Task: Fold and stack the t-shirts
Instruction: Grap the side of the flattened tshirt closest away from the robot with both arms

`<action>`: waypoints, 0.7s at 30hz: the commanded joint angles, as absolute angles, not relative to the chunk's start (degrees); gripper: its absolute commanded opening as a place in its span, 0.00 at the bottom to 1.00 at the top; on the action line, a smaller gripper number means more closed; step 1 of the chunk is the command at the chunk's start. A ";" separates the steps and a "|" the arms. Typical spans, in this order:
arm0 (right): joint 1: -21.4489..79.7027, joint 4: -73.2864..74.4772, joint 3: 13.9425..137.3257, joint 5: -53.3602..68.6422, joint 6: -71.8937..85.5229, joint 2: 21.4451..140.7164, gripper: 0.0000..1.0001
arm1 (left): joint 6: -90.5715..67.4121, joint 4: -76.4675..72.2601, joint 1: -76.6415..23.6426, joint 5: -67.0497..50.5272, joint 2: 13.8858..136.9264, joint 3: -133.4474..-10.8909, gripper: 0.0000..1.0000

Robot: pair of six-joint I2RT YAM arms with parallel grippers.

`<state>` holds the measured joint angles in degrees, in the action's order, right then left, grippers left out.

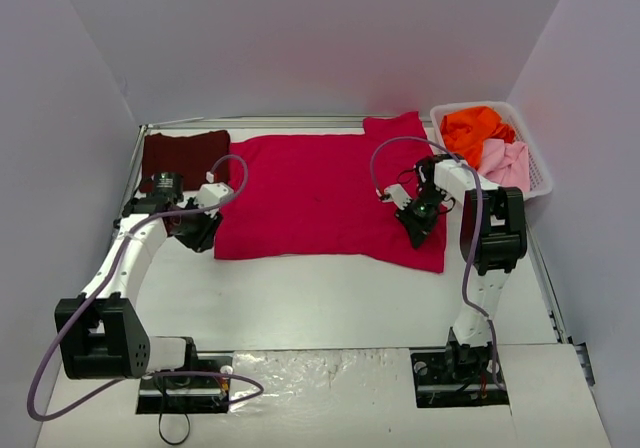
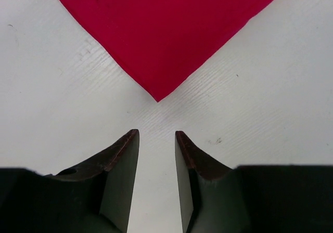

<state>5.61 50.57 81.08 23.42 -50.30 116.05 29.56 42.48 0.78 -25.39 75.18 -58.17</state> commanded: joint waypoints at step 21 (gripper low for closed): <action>5.62 50.01 78.57 24.87 -44.56 109.95 0.00 | 48.96 31.39 -8.70 -19.43 66.26 -40.18 0.46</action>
